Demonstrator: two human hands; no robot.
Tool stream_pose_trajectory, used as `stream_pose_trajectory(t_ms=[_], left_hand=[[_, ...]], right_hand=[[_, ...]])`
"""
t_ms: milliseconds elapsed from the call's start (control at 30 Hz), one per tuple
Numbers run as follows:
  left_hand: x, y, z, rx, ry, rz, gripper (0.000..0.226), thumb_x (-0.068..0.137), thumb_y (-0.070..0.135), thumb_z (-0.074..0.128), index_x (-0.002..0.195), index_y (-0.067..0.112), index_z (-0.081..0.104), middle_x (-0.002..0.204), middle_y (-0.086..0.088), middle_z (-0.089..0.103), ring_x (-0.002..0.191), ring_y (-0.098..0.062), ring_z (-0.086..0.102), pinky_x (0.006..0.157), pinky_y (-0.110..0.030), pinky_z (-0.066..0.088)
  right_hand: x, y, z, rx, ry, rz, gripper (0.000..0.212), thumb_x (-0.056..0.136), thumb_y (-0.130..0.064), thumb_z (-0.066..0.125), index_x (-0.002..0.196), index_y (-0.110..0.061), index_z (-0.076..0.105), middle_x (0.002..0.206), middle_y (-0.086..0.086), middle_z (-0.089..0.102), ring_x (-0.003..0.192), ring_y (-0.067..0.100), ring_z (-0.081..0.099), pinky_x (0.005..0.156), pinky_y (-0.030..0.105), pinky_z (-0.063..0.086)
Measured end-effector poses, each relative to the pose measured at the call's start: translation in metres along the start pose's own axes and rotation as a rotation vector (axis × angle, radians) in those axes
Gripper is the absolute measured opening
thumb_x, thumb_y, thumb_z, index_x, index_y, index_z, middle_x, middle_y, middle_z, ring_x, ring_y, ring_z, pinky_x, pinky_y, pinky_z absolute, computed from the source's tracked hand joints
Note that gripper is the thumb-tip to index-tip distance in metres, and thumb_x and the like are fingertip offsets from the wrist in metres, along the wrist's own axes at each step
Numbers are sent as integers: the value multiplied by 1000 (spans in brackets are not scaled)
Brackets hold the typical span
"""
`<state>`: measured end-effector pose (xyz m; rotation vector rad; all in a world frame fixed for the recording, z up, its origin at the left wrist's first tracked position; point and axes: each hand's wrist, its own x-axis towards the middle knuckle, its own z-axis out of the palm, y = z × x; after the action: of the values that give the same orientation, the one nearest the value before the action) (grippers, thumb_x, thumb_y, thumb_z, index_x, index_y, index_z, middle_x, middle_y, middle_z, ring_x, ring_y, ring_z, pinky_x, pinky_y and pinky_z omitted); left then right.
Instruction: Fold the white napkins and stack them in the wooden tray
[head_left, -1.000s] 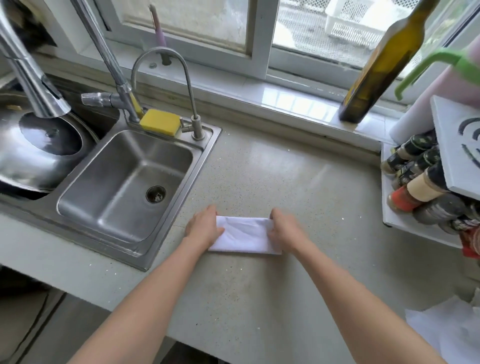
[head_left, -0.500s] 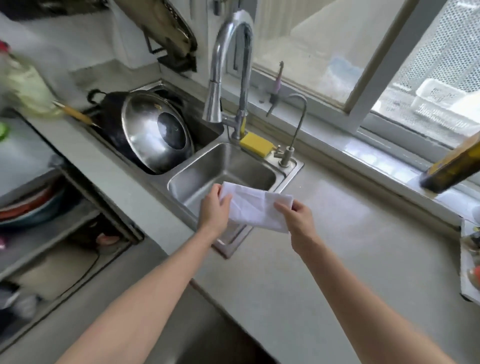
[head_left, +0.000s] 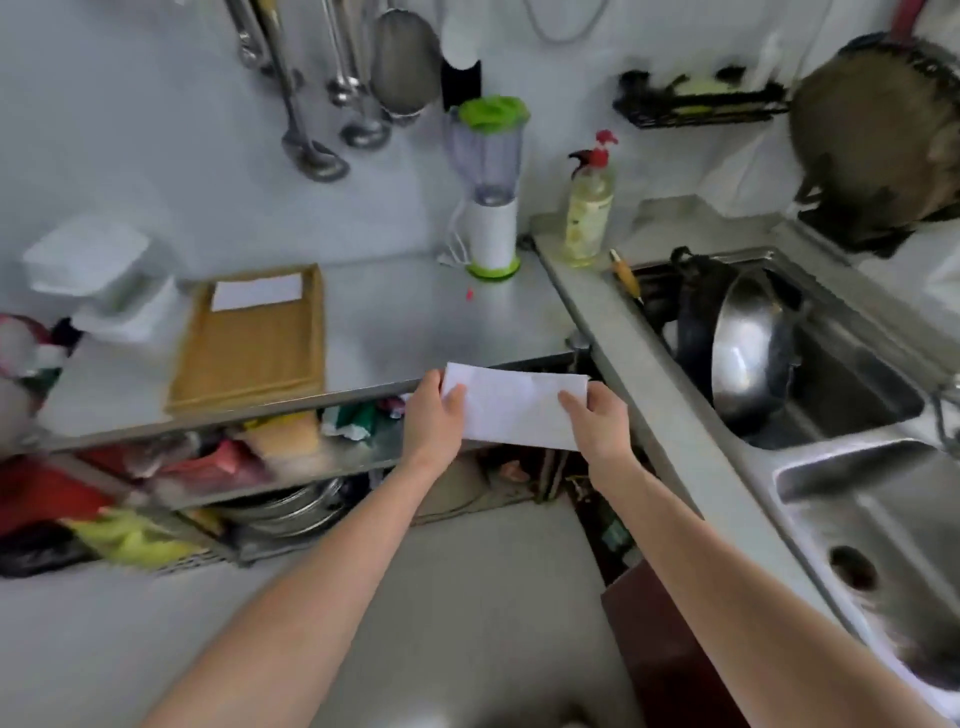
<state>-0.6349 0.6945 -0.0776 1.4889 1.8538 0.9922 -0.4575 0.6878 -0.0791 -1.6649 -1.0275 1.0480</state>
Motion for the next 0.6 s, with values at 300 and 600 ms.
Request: stream_pose_trajectory(t_ms=[300,600], left_hand=[[87,-128,-153,-1,326,-278,21,99,16,47,108,-2,54,105,-16,60,98,-29,55,70,-26,28],[190,-187,-244,-13,466,-446,20,97,11,42,108,1,56,96,-6,54,88,-20,48,72,-24,31]], right_hand=[[46,-57,244,-140,-388,-111,17,97,-13,50,107,-4,60,100,10,63,89,23,56,68,26,43],[108,-105,413,-276,-581,-126,11,95,-10,47,95,-8,57,92,9,55,84,24,53,72,30,40]])
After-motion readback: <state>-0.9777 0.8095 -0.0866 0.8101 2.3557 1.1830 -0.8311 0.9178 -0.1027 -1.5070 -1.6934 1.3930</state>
